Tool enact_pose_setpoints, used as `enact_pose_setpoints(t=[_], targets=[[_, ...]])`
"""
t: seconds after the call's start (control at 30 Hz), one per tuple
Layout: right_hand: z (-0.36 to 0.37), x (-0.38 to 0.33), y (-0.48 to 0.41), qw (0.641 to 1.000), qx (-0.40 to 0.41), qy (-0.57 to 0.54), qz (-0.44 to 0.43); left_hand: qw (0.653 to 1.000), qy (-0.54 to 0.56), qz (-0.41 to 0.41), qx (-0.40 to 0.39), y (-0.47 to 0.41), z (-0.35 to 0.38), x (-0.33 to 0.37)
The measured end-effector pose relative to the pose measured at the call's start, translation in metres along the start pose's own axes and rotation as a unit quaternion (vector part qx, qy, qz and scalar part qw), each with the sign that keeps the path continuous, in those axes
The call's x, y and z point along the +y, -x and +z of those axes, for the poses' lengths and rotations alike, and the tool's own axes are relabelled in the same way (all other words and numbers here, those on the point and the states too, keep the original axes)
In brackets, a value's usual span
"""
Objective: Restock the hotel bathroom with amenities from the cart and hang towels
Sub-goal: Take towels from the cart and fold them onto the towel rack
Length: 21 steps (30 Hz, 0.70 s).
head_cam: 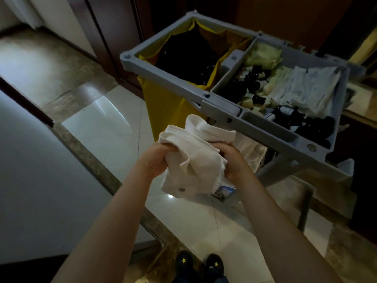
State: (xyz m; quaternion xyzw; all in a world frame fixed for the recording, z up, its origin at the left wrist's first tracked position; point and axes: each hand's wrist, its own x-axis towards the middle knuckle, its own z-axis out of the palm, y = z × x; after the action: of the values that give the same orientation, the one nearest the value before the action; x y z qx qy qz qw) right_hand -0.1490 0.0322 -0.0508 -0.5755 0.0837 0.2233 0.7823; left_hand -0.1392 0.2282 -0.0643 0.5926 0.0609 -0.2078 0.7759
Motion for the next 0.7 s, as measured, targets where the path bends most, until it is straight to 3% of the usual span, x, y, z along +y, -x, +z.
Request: enact_pose_setpoints(t=[0.27, 0.43, 0.57, 0.7], targets=[[0.013, -0.020, 0.016, 0.994, -0.075, -0.071, -0.022, 0.999, 0.020, 0.017, 0.034, 0.022, 0.023, 0.024], [0.002, -0.026, 0.037, 0.996, -0.063, -0.053, -0.029, 0.988, 0.023, 0.036, 0.146, 0.043, 0.045, 0.029], [-0.012, -0.024, 0.057, 0.994, -0.090, 0.049, -0.034, 0.968, 0.004, 0.066, 0.244, 0.080, 0.061, 0.031], [-0.010, -0.031, 0.085, 0.978, -0.152, 0.136, -0.041, 0.948, -0.044, 0.118, 0.293, 0.122, 0.080, 0.036]])
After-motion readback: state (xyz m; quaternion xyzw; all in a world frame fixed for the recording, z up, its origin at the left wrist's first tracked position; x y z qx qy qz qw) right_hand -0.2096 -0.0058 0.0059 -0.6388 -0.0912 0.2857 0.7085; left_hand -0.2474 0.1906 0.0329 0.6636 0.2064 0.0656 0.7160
